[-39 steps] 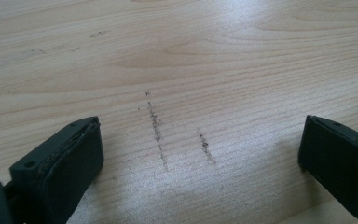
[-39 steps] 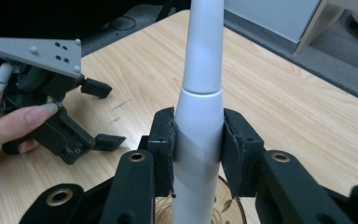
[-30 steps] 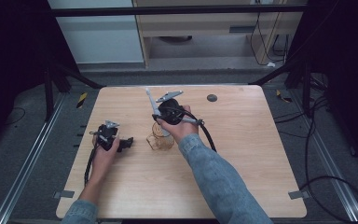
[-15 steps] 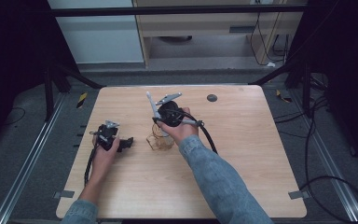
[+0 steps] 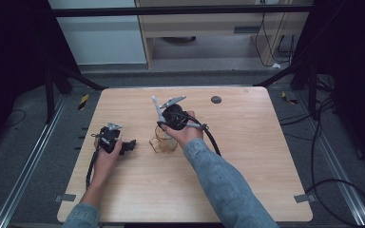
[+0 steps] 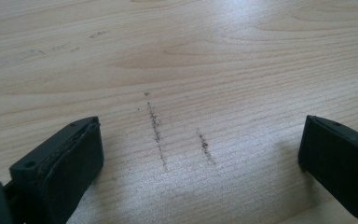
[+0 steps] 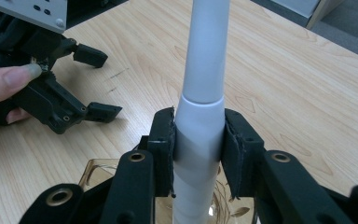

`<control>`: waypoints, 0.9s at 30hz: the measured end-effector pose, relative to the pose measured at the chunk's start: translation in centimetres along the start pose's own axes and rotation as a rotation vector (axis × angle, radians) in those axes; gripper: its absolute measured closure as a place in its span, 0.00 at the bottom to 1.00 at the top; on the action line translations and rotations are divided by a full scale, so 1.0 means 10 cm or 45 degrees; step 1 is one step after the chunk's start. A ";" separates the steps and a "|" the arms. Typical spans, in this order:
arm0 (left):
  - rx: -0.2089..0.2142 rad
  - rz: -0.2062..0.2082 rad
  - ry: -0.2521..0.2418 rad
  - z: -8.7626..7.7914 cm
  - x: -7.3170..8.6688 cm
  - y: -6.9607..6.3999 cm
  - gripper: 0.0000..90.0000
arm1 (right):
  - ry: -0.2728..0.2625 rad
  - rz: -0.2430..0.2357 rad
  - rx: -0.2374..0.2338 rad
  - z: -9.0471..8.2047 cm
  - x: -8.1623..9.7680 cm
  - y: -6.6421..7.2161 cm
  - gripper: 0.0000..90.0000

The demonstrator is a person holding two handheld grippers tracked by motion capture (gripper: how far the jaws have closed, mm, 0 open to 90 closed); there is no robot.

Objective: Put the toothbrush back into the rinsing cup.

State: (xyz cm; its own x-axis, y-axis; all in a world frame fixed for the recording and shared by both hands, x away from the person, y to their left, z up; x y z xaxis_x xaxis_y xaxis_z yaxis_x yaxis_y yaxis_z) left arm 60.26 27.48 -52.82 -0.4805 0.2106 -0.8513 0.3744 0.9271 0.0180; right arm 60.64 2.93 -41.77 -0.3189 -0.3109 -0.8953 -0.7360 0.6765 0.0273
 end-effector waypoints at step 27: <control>0.000 0.000 0.000 0.00 0.00 0.00 0.00 | 0.016 -0.023 0.000 0.11 -0.01 0.04 0.74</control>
State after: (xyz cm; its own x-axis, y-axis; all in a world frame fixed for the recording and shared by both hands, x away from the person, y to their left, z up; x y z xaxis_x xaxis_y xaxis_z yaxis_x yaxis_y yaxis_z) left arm 60.26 27.48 -52.82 -0.4807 0.2105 -0.8512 0.3745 0.9271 0.0178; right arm 61.04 3.97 -42.19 -0.3131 -0.3313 -0.8901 -0.7417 0.6706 0.0113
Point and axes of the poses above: each handheld gripper's, and its own axes: z roughly forward along the jaws, x roughly out of its underside, y roughly to its left, the point moved 3 cm from there along z, roughly forward along the jaws, and after that the axes turned 13 degrees about -y, right-handed, at the moved point
